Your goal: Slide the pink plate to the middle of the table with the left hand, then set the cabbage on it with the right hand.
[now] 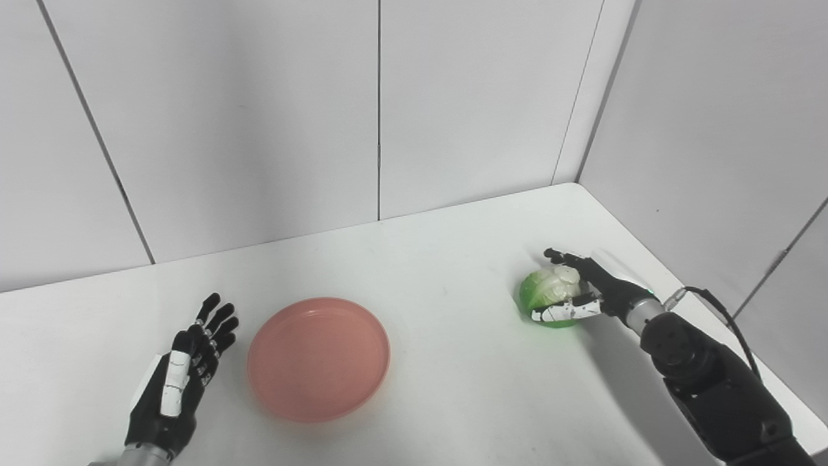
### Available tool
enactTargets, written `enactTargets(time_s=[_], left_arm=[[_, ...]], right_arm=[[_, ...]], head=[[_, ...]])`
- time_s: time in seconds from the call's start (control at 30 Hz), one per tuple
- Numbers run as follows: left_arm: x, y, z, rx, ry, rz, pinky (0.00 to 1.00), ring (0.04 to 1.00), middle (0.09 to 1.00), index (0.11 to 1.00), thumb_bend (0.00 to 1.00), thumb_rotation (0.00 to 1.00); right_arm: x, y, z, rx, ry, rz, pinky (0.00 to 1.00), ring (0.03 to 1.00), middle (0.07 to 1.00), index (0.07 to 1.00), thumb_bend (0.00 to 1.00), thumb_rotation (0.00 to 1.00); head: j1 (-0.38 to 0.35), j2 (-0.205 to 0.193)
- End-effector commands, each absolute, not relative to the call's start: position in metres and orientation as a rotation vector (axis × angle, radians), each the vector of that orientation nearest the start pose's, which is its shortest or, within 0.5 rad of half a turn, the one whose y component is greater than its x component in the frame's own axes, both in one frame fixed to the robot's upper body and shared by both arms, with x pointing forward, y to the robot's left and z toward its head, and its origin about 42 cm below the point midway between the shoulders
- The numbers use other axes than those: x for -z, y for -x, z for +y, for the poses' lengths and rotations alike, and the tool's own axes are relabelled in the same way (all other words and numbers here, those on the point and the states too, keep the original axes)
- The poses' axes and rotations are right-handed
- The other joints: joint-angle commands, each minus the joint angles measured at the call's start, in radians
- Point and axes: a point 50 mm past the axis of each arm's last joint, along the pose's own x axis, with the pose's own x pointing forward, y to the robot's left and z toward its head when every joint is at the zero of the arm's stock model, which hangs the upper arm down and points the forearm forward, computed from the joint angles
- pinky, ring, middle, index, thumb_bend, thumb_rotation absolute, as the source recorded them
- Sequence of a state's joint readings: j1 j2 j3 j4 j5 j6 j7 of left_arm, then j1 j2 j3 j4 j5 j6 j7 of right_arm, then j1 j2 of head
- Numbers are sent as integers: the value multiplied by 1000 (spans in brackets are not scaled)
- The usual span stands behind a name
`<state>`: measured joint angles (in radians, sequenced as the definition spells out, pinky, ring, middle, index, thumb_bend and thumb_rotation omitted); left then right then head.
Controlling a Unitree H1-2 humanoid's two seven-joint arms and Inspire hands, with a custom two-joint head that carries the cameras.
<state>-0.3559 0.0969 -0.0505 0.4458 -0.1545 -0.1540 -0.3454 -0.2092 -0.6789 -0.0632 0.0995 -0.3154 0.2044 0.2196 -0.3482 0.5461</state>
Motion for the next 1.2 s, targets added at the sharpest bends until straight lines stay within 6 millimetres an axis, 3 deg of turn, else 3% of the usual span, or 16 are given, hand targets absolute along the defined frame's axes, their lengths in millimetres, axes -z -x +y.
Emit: enactTargets(time_s=[0.0, 0.07, 0.1, 0.2, 0.73, 1.1, 1.17], left_arm=[[-70, -373, 224, 374, -23, 94, 968, 950, 959, 961, 929, 999], [-71, -374, 224, 374, -20, 95, 968, 951, 961, 962, 933, 997], [-71, -374, 224, 373, -21, 95, 964, 949, 960, 961, 937, 996], [-72, -373, 223, 374, -15, 96, 966, 952, 962, 962, 933, 994], [-72, -373, 220, 378, -27, 111, 971, 955, 962, 961, 932, 994], [-71, -374, 211, 379, -16, 114, 983, 960, 965, 961, 909, 1000], [-71, -374, 208, 380, -12, 114, 986, 960, 964, 960, 906, 1000]], right_arm=[[-229, -353, -446, 52, 977, 36, 730, 763, 776, 760, 991, 171], [-228, -354, -447, 51, 999, -3, 671, 687, 686, 640, 837, 86], [-227, -354, -448, 57, 1008, -27, 595, 601, 581, 532, 627, 51], [-223, -356, -448, 89, 991, -67, 521, 522, 510, 492, 549, 10], [-223, -359, -439, 127, 939, -92, 475, 476, 469, 498, 528, 0], [-264, -363, -422, 81, 971, -125, 436, 470, 467, 499, 529, 0], [-273, -366, -416, 62, 975, -132, 467, 498, 482, 490, 529, 0]], head=[[1, 2], [2, 4], [4, 5], [6, 9], [18, 9], [47, -2], [58, -5]])
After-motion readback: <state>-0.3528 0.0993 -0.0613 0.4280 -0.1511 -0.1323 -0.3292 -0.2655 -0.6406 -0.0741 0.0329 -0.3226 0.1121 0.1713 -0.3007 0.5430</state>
